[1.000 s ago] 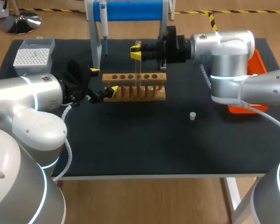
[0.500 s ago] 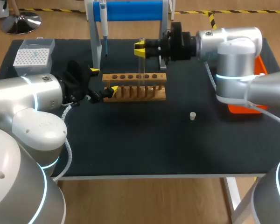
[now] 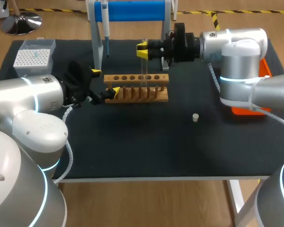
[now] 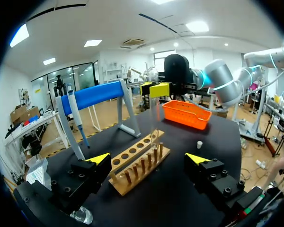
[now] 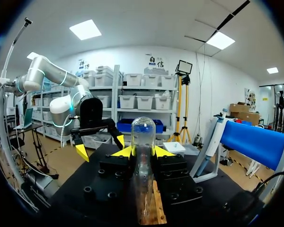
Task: Invert the test tube, pick up the pipette, mount the tip to pipette, aspirate from beaker and dispense into the tube, eject the tip, return the pipette, and cap with the stopper.
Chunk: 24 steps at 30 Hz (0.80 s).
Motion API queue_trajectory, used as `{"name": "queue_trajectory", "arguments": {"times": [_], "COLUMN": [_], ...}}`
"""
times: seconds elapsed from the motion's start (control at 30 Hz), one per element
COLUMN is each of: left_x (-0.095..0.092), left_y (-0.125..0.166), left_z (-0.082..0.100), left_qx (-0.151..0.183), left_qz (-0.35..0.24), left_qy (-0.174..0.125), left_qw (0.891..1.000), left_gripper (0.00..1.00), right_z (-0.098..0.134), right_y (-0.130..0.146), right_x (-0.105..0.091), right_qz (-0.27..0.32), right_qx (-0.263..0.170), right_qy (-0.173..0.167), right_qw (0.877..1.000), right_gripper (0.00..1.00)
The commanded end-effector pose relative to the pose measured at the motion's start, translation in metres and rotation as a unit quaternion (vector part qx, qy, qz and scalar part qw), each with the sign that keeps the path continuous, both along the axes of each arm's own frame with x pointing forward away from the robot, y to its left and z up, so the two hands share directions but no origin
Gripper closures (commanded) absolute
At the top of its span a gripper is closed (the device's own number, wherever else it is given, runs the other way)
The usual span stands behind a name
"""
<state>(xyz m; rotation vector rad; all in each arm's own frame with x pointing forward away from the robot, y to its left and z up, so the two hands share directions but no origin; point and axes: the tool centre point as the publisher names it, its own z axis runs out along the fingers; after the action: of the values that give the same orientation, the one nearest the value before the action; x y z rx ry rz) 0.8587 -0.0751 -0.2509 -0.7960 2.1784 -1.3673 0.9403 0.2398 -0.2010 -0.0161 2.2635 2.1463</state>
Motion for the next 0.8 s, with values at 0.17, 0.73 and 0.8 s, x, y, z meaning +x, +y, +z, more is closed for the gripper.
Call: {"name": "queue_trajectory", "arguments": {"times": [0.17,0.73,0.8], "left_x": [0.0,0.0,0.0], "left_y": [0.001,0.001,0.001], "left_z": [-0.001,-0.001,-0.001], "left_qx": [-0.002,-0.002,-0.002], "left_qz": [-0.002,-0.002,-0.002], "left_qy": [-0.001,-0.001,-0.001], "left_qw": [1.0,1.0,1.0], "left_gripper": [0.0,0.0,0.0], "right_z": [0.008,0.008,0.006], "right_y": [-0.015,-0.03,-0.03], "right_x": [-0.01,-0.012,-0.013], "right_qz": [-0.013,0.021,0.023], "right_qx": [-0.002,-0.049,-0.057], "right_qy": [0.1,0.445,0.471], "right_qw": [0.995,0.894,0.88], "right_gripper": [1.0,1.0,1.0]}}
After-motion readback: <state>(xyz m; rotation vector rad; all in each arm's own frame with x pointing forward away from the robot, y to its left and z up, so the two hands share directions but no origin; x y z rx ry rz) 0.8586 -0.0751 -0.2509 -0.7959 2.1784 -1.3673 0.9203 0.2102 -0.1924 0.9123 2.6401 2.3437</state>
